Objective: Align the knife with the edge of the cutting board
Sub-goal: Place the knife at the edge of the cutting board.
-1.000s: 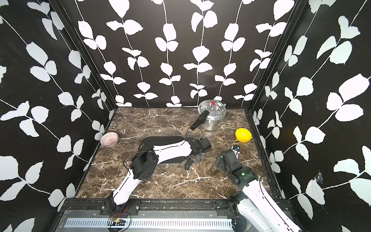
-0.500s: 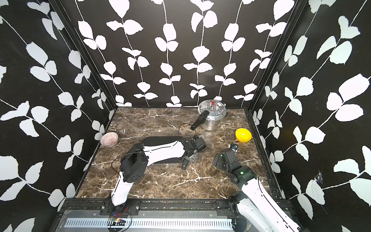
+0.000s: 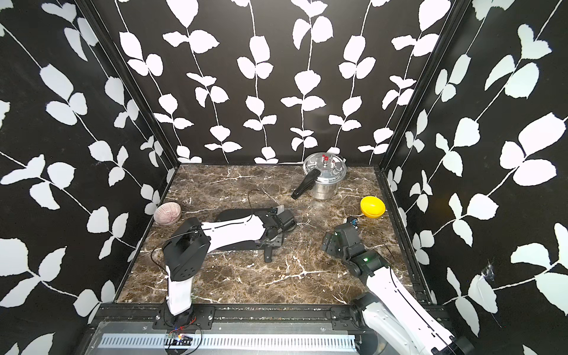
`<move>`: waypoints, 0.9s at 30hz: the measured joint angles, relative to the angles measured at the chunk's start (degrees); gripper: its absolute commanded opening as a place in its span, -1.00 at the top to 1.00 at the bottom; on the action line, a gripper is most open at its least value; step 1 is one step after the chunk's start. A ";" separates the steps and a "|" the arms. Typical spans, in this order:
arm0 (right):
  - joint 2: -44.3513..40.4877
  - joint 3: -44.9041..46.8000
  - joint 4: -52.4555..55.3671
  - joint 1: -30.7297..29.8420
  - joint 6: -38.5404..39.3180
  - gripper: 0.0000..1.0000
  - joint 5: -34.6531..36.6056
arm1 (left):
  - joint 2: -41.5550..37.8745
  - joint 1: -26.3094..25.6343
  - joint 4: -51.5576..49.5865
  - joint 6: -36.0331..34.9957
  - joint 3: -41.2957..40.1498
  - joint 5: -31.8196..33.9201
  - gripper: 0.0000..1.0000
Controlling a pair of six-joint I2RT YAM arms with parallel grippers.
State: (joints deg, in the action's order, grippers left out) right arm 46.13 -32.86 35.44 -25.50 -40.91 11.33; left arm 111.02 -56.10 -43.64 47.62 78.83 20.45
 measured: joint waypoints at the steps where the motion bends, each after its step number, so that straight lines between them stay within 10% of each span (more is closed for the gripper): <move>1: 0.15 0.00 -0.28 -0.07 0.04 -0.84 -0.07 | -0.39 0.07 0.00 0.70 -0.55 -0.02 0.63; 27: 0.46 2.21 -3.26 -2.67 0.13 -0.88 -0.79 | -0.07 1.66 0.33 3.06 -1.07 -6.56 0.61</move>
State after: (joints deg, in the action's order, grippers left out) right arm 46.59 -30.65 32.18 -28.16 -40.77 10.55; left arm 110.96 -54.43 -43.31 50.68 77.76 13.89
